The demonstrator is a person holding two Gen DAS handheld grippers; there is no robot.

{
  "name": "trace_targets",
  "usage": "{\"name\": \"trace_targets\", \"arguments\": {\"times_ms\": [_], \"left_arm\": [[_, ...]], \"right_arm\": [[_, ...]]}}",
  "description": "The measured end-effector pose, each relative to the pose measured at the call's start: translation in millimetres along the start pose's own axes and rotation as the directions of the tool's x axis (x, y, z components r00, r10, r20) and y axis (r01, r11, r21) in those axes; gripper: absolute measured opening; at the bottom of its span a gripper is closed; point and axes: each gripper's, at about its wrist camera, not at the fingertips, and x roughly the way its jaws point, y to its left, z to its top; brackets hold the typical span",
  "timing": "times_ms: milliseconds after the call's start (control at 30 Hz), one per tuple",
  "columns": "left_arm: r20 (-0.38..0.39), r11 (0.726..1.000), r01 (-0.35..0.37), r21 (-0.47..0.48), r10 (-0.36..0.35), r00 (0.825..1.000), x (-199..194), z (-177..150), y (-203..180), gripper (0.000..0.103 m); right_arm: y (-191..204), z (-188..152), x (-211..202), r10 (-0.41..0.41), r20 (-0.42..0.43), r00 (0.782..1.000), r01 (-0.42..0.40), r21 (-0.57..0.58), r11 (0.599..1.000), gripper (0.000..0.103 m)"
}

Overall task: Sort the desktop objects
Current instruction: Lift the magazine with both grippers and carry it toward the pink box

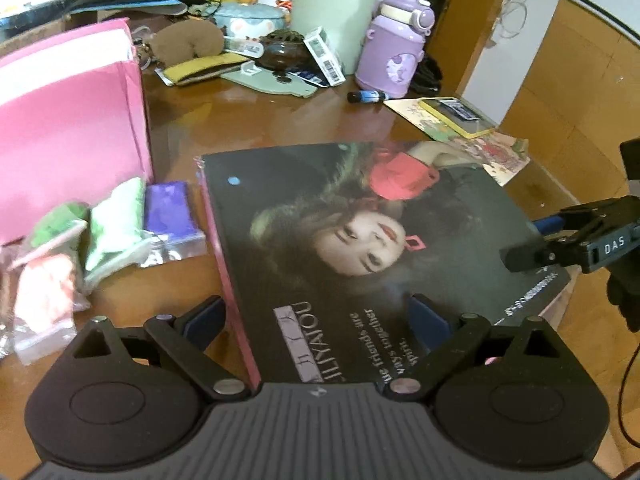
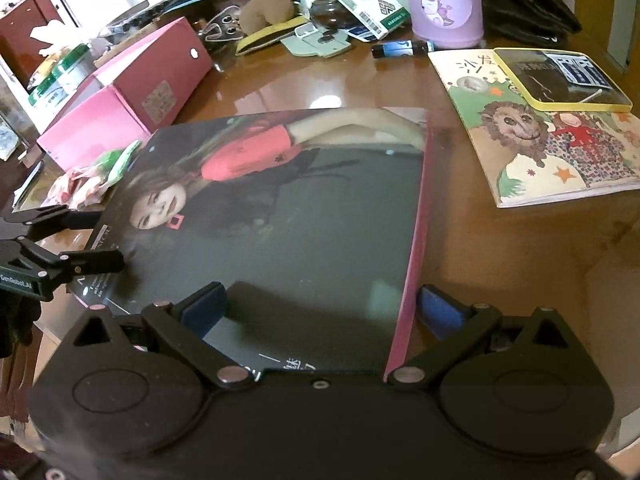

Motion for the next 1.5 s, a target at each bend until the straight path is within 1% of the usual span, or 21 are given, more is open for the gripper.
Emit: {"name": "trace_targets", "arguments": {"times_ms": [100, 200, 433, 600, 733, 833, 967, 1133, 1400, 1500], "left_arm": [[-0.010, 1.000, -0.012, 0.001, 0.012, 1.000, 1, 6, -4, 0.098], [0.000, 0.999, -0.021, 0.030, 0.021, 1.000, -8, 12, -11, 0.098], [0.016, 1.000, -0.008, 0.011, 0.008, 1.000, -33, 38, -20, 0.098], [0.051, 1.000, -0.027, 0.005, 0.027, 0.998, -53, 57, -23, 0.098], [0.085, 0.999, -0.031, -0.022, 0.033, 0.996, -75, 73, -14, 0.098], [0.106, 0.998, -0.051, -0.024, 0.054, 0.993, -89, 84, -3, 0.098], [0.131, 0.996, -0.077, -0.040, 0.081, 0.988, -108, 95, 19, 0.098], [0.151, 0.990, -0.119, -0.074, 0.129, 0.980, -128, 103, 61, 0.098], [0.160, 0.972, -0.166, -0.166, 0.193, 0.968, -158, 100, 157, 0.098], [0.154, 0.966, -0.178, -0.185, 0.208, 0.966, -165, 101, 190, 0.098]], "right_arm": [[3, 4, -1, -0.004, -0.025, 1.000, 0.004, 0.000, 1.000, 0.103], [7, 8, -11, -0.014, -0.037, 0.999, 0.014, 0.007, 1.000, 0.103], [11, 28, -42, -0.026, -0.029, 0.999, 0.028, 0.063, 0.998, 0.103], [25, 51, -61, -0.044, -0.008, 0.999, 0.045, 0.043, 0.998, 0.103], [39, 75, -72, -0.035, 0.012, 0.999, 0.035, 0.034, 0.999, 0.103], [53, 93, -73, -0.026, 0.031, 0.999, 0.026, -0.007, 1.000, 0.103], [74, 118, -65, -0.002, 0.035, 0.999, 0.003, -0.028, 1.000, 0.103], [117, 151, -43, 0.023, 0.030, 0.999, -0.020, -0.081, 0.997, 0.103], [196, 195, 14, 0.079, -0.010, 0.997, -0.079, -0.143, 0.986, 0.103], [225, 209, 34, 0.087, -0.019, 0.996, -0.089, -0.164, 0.982, 0.103]]}}
